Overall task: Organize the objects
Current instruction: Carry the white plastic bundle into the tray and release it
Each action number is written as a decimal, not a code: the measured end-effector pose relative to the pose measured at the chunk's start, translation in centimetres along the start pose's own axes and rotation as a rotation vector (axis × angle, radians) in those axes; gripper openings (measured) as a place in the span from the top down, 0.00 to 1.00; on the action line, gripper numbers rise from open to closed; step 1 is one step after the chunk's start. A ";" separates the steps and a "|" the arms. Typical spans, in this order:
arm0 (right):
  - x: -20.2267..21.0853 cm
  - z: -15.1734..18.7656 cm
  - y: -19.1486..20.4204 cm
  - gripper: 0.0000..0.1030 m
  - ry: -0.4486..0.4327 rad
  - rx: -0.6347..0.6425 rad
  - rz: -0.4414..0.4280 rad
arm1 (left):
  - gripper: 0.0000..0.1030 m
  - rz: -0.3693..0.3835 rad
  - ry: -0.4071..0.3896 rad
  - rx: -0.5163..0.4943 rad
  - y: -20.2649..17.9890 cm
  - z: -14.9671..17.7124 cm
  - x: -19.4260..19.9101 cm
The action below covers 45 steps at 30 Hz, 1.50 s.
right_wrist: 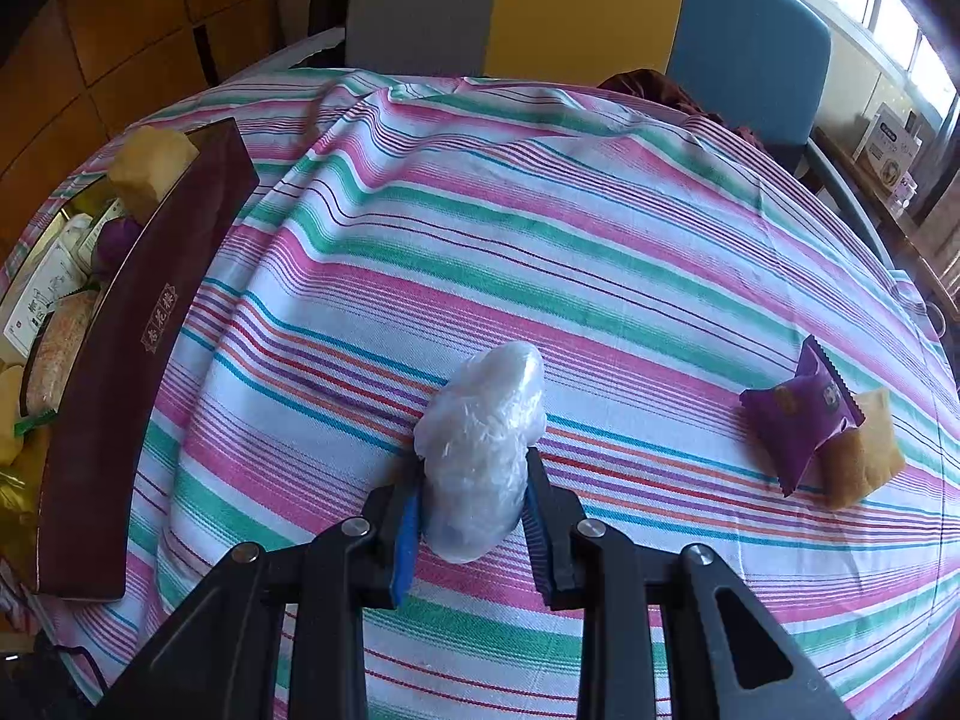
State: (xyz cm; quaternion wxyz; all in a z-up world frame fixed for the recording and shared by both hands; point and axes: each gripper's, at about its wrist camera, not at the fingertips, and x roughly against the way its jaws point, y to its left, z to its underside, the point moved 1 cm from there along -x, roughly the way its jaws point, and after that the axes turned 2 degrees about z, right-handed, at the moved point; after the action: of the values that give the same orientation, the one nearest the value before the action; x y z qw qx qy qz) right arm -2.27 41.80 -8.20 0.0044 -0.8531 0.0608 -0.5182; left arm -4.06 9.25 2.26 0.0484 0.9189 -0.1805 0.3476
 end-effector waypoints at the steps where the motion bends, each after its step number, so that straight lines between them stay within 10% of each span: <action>1: 0.0 0.0 0.0 0.72 -0.002 -0.001 0.003 | 0.24 0.000 0.000 0.001 0.1 0.0 0.0; 21: 2.4 -0.6 1.5 0.73 -0.023 -0.056 -0.011 | 0.24 -0.012 -0.017 0.013 1.4 0.9 1.2; 33: 9.4 -3.7 12.0 0.73 -0.161 0.137 -0.173 | 0.24 -0.016 -0.021 0.045 3.0 1.1 1.7; 45: 4.9 -7.2 19.2 0.73 -0.041 0.302 -0.159 | 0.24 -0.062 -0.015 0.120 7.0 1.7 1.8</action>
State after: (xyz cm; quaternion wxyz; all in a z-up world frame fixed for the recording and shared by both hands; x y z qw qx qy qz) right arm -8.30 22.56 -1.85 0.0930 -0.8553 -0.0854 -0.5025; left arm -4.30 1.87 1.88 0.0025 0.9277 -0.1312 0.3494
